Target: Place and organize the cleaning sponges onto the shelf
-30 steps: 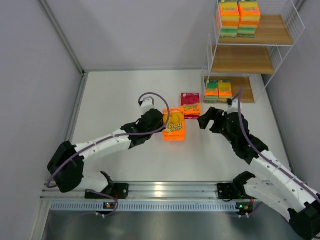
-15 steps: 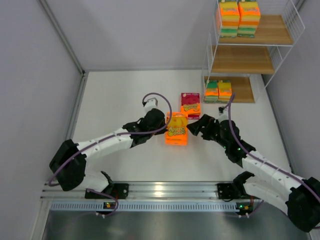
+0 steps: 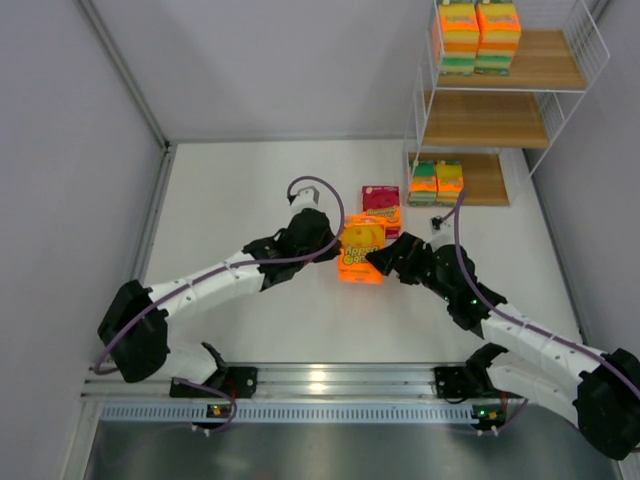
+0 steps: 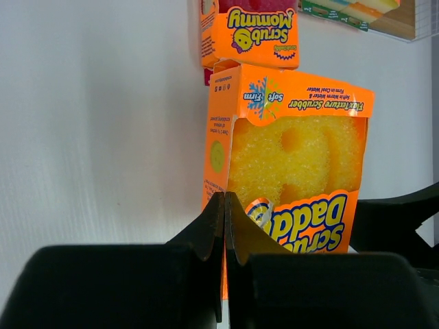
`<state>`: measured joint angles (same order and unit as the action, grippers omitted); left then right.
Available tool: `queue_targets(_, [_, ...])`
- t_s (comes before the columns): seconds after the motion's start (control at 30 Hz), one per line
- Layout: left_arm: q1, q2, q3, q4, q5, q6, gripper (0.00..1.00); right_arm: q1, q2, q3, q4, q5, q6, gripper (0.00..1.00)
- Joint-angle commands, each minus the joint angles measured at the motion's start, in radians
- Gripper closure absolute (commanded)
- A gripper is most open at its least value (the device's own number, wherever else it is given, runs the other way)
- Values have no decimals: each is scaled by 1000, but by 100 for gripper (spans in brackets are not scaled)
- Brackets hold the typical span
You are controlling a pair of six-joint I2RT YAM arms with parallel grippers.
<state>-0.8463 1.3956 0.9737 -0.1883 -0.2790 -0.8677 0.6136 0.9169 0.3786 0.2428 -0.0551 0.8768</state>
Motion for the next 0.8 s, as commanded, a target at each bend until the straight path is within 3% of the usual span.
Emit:
queue_targets(0.0, [6,-47,56,24,12,-11,100,21,0,-6,44,21,11,1])
queue_targets(0.1, [6,-47,60,26,23,-13,100,25,4,-9,58,31,14,8])
queue_targets(0.3, [4,-15,62,55,73,-34,100,23,-1,-7,110,49,1,33])
queue_targets(0.43, [4,-13,60,59,87,-33,100,23,-12,9,113,40,10,58])
queue_targets(0.53, [4,-32,53,67,84,-16,100,23,-45,3,92,85,17,69])
queue_targets(0.63, [4,-52,49,66,63,22,98,20,-91,-1,41,141,19,70])
queue_targets(0.73, [6,-78,52,63,20,67,67,12,-134,35,-61,193,-7,71])
queue_targets(0.77, [6,-99,51,62,11,94,43,6,-139,54,-97,207,-21,71])
